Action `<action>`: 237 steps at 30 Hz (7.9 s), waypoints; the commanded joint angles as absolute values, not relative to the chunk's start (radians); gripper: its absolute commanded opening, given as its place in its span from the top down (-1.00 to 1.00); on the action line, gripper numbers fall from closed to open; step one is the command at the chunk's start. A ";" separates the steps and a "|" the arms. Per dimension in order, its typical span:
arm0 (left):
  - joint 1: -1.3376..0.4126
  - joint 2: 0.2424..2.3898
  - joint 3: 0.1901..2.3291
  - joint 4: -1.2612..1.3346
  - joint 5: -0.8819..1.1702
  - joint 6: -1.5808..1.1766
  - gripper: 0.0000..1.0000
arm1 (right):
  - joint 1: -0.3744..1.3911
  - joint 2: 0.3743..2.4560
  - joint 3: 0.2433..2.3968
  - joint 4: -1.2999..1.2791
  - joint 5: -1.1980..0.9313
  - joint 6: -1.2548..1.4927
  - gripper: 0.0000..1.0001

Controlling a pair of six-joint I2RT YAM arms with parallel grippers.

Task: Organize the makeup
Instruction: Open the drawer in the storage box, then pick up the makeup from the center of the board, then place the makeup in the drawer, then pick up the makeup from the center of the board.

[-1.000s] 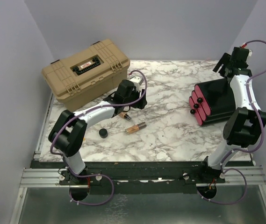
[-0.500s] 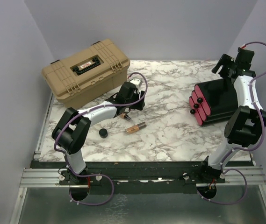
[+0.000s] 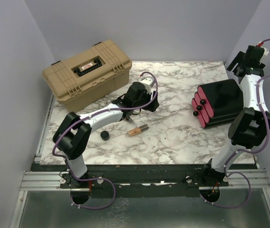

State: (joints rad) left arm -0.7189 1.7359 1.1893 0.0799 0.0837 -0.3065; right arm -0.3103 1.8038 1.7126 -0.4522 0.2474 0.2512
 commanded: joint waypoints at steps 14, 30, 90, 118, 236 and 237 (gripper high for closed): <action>-0.768 1.793 1.198 0.290 0.206 -0.359 -0.35 | -0.311 1.794 1.479 -0.501 -0.306 0.256 -0.65; -0.925 2.028 1.186 0.549 0.198 -0.394 -0.30 | -0.229 1.749 1.385 -0.461 -0.323 0.292 -0.66; -0.940 2.018 0.899 0.890 0.201 -0.187 0.73 | -0.229 1.715 1.465 -0.506 -0.276 0.276 -0.68; -0.841 1.921 0.944 0.714 0.385 -0.219 -0.22 | -0.181 1.706 1.798 -0.775 -0.305 0.056 -0.78; -0.907 1.912 1.467 -0.186 0.168 -0.348 0.07 | -0.111 1.545 1.624 -0.675 -0.245 0.111 -0.78; -0.901 1.877 1.427 -0.186 0.109 -0.344 0.06 | -0.111 1.545 1.624 -0.676 -0.244 0.111 -0.78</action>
